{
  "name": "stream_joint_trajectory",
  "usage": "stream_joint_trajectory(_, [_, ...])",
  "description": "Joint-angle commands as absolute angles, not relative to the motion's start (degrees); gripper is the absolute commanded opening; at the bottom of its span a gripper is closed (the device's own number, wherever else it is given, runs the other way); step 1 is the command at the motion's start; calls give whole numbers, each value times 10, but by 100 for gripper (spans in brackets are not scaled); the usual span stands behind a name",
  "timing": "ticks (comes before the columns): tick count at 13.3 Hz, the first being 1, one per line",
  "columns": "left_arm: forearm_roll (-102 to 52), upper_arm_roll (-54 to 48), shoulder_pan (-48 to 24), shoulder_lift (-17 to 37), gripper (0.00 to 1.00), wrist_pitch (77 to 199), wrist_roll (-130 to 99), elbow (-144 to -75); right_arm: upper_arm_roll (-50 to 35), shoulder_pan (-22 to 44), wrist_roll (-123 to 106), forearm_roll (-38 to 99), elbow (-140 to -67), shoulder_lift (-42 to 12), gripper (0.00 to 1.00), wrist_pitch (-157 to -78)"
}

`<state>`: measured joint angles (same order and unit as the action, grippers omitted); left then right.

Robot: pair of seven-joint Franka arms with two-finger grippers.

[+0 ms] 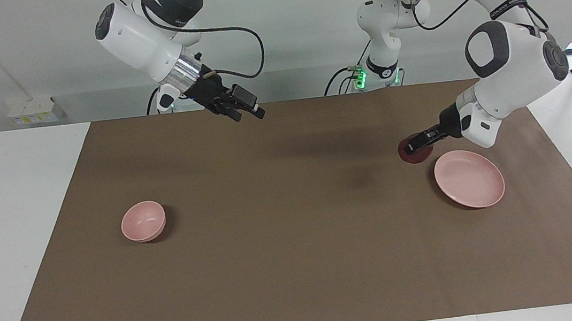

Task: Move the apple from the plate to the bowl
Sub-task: 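Lift the apple with the left gripper toward the approaching right gripper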

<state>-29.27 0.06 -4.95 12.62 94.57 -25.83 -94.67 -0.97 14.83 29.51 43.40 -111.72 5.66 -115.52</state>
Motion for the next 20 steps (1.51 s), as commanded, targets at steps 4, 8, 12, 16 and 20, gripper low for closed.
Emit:
stream_joint_trajectory(4, [-490, -1, -97, 128, 0, 970, -613, -947, -9, 155, 95, 579, -1179, 76, 100, -1213])
stream_joint_trajectory(8, [-622, -11, -113, 120, 0, 1027, -754, -979, -9, 176, 62, 646, -1196, 91, 100, -1241])
stream_joint_trajectory(12, [-759, -19, -113, 73, 0, 1024, -753, -1064, -9, 207, 62, 668, -1196, 91, 100, -1294])
stream_joint_trajectory(16, [-887, -19, -121, 20, 0, 1025, -737, -1142, -8, 202, -54, 747, -1210, 83, 100, -1296])
stream_joint_trajectory(20, [-954, -20, -160, -22, 0, 1047, -662, -1204, -8, 198, -83, 808, -1207, 76, 100, -1301])
